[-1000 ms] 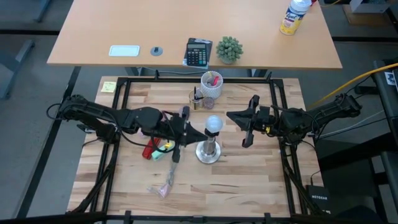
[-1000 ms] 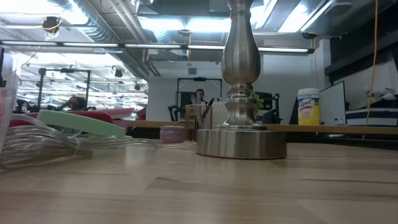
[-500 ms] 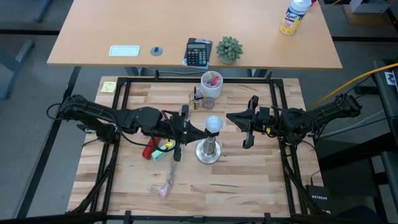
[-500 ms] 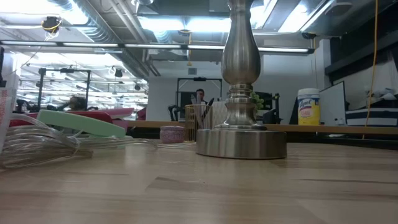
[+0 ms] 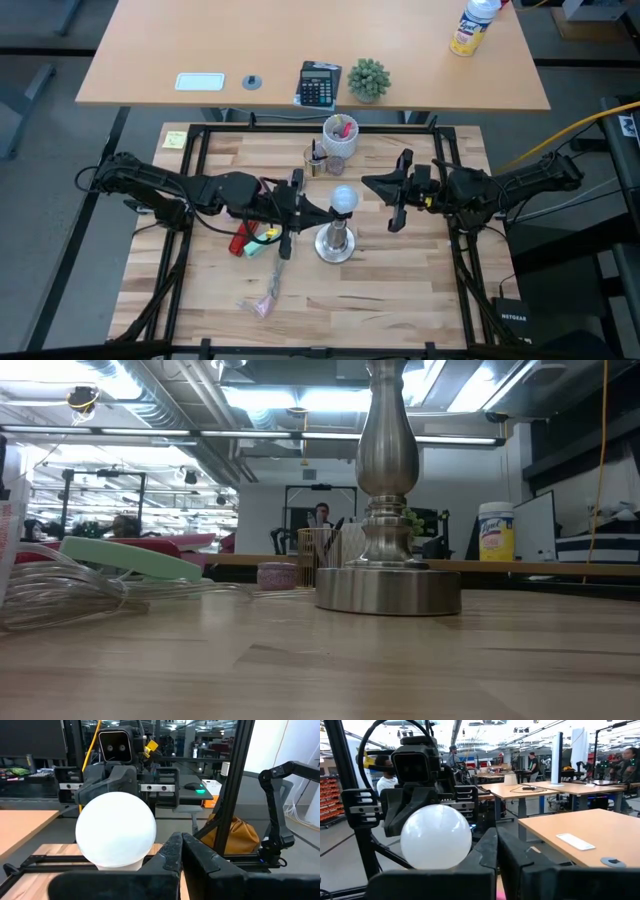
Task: Screw lightbulb
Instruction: Insert the lightbulb to the lamp
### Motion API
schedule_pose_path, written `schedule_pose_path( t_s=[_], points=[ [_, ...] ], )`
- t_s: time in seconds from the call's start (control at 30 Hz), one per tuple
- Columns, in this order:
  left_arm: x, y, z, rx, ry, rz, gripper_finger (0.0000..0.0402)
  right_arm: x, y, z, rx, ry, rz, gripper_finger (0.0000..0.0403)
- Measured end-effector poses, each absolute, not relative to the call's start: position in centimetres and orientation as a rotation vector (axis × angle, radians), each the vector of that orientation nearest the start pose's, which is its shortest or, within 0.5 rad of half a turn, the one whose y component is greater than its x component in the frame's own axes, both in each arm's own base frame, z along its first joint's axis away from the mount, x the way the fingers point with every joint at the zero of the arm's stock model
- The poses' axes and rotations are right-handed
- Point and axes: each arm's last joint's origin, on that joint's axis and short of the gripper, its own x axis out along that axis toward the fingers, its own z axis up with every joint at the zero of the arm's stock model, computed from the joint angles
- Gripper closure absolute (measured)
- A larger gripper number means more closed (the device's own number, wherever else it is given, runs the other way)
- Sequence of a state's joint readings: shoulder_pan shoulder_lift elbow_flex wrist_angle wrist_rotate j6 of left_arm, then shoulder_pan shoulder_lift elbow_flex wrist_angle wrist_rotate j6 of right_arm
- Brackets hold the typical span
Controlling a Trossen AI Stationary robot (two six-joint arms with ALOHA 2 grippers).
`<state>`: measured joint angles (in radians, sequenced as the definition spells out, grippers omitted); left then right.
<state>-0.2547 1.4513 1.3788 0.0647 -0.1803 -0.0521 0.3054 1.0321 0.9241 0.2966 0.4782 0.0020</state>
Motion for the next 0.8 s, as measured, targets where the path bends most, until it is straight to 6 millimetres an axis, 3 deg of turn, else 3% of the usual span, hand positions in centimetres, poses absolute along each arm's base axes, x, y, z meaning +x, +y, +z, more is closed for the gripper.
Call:
schedule_pose_path(
  t_s=[0.33, 0.8],
  points=[
    [32.5, -7.7, 40.7, -0.043, 0.008, -0.067, 0.0399, 23.3, 6.1, 37.2, 0.084, -0.145, -0.134, 0.0391],
    [32.4, -7.6, 40.7, -0.043, 0.007, -0.045, 0.0399, 23.4, 6.1, 37.4, 0.089, -0.171, -0.134, 0.0389]
  ],
)
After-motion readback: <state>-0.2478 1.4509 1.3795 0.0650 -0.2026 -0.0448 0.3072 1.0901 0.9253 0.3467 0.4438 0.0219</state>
